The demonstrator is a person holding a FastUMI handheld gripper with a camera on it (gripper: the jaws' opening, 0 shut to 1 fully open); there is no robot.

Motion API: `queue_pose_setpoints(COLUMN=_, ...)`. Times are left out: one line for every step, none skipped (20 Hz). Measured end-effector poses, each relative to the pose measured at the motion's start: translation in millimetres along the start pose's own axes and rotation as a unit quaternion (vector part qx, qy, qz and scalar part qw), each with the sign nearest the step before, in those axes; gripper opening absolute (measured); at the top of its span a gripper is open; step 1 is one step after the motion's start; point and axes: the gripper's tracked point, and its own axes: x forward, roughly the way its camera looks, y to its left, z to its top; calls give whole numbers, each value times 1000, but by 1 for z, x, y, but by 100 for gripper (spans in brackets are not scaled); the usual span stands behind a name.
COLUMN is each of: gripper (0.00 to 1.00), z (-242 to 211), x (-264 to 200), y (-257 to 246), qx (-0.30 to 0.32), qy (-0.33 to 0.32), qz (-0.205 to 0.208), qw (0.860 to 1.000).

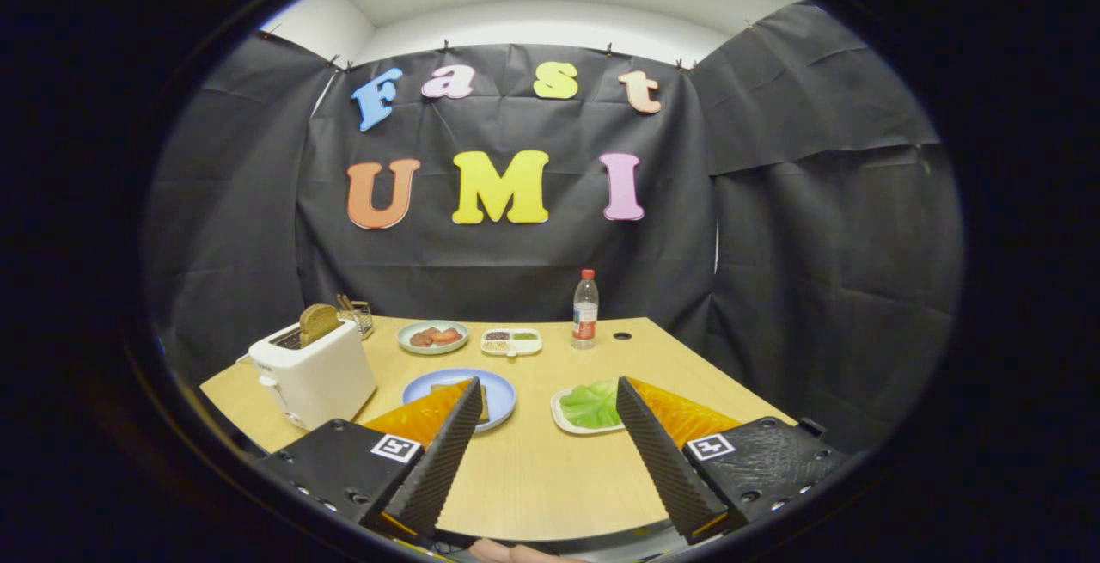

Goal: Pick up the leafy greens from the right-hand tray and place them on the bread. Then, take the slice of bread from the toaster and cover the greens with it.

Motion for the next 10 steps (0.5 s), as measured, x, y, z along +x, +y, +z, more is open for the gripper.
queue_pose_setpoints(gripper=96, z=-1, x=5, y=-1, qx=-3, qy=0, qz=-2, qw=1000)
queue_pose_setpoints(gripper=96, z=-2, x=12, y=-4, qx=-5, qy=2, qz=-7, qw=1000)
queue_pose_setpoints(gripper=96, z=-6, x=20, y=-8, qx=-5, qy=6, qz=-11, qw=1000)
queue_pose_setpoints(gripper=96, z=-8, x=31, y=-13, qx=-3, qy=12, qz=-14, qw=1000)
queue_pose_setpoints(gripper=96, z=-12, x=43, y=-17, qx=0, qy=18, qz=-16, qw=1000)
queue_pose_setpoints(gripper=96, z=-16, x=57, y=-23, qx=0, qy=25, qz=-18, qw=1000)
queue_pose_setpoints(gripper=96, z=-20, x=73, y=-30, qx=1, qy=33, qz=-21, qw=999)
queue_pose_setpoints(gripper=95, z=-26, x=88, y=-36, qx=3, qy=47, qz=-24, qw=999)
queue_pose_setpoints(gripper=96, z=-33, x=105, y=-41, qx=2, qy=61, qz=-26, qw=998)
queue_pose_setpoints(gripper=96, z=-39, x=121, y=-46, qx=0, qy=74, qz=-26, qw=997)
